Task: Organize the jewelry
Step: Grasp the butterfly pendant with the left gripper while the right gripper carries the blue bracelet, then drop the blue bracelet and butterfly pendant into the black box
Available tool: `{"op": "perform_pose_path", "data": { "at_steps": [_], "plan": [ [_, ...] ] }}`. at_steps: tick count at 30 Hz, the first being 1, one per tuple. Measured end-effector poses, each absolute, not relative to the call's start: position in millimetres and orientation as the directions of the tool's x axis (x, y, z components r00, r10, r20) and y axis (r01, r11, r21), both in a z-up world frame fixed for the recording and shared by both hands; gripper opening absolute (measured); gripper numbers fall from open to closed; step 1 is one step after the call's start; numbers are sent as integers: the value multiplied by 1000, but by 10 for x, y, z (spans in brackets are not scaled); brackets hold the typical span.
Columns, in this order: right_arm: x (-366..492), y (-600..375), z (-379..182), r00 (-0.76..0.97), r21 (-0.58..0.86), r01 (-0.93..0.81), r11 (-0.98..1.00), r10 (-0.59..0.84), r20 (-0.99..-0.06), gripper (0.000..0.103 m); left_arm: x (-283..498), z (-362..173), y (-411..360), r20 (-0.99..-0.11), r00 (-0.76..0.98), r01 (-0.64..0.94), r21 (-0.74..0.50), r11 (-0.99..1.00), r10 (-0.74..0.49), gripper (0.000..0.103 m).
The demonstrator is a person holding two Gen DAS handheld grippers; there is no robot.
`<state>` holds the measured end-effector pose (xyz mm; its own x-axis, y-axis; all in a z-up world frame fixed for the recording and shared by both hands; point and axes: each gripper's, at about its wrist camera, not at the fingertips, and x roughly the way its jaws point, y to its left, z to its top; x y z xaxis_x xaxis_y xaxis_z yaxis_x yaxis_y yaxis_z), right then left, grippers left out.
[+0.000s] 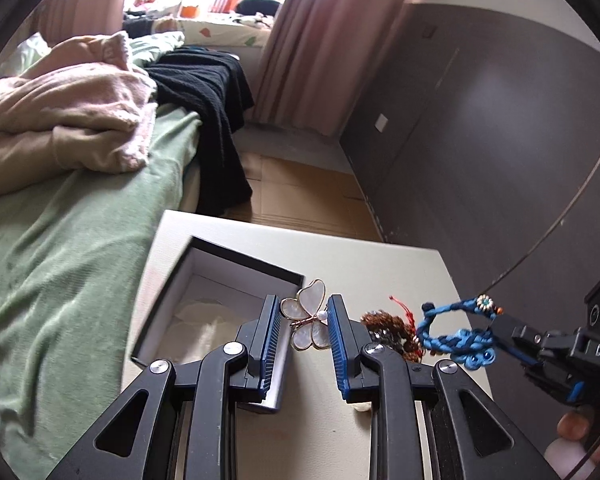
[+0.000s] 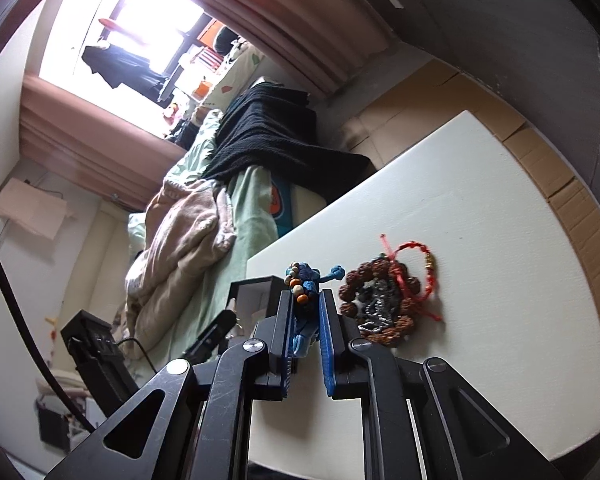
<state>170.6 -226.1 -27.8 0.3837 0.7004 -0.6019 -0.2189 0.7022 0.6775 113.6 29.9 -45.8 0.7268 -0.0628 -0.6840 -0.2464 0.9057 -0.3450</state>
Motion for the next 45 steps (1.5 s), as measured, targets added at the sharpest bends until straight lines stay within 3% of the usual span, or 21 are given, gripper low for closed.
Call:
{"op": "perform_pose_path", "data": {
  "at_steps": [12,14,16,19,30,31,32,34,42,45],
  "plan": [
    [1612,-1757,-325,331,666,-295,684,728,-601,14,1126,-483,788,-688,719,-309,-446,840,-101,29],
    [1602,-1683,-332,326,668,-309,677,735,-594,14,1137,-514,881,-698,707,-331,-466,820,-112,50],
    [1592,-1602,-330,322,673,-322,666,746,-583,14,1092,-511,973,-687,720,-355,-481,802,-93,61],
    [1589,-1496,-333,318,680,-339,649,760,-567,14,1031,-472,1093,-679,732,-390,-477,787,-49,68],
    [1593,-1029,-334,264,710,-406,575,818,-512,15,905,-445,1313,-678,735,-426,-492,759,-26,69],
    [1601,-989,-337,264,706,-408,579,815,-516,23,896,-442,1315,-677,735,-427,-491,759,-24,69],
    [1618,-959,-354,253,704,-408,582,812,-525,46,896,-445,1318,-678,735,-428,-491,759,-24,69],
    [1643,-933,-425,244,688,-379,620,783,-571,62,891,-448,1303,-681,732,-426,-488,761,-28,69],
    [1638,-1438,-424,338,653,-289,700,713,-614,62,933,-424,1121,-676,735,-385,-482,787,-54,69],
    [1642,-1674,-373,374,645,-252,721,687,-623,66,938,-411,1004,-675,735,-365,-474,801,-65,69]
  ]
}}
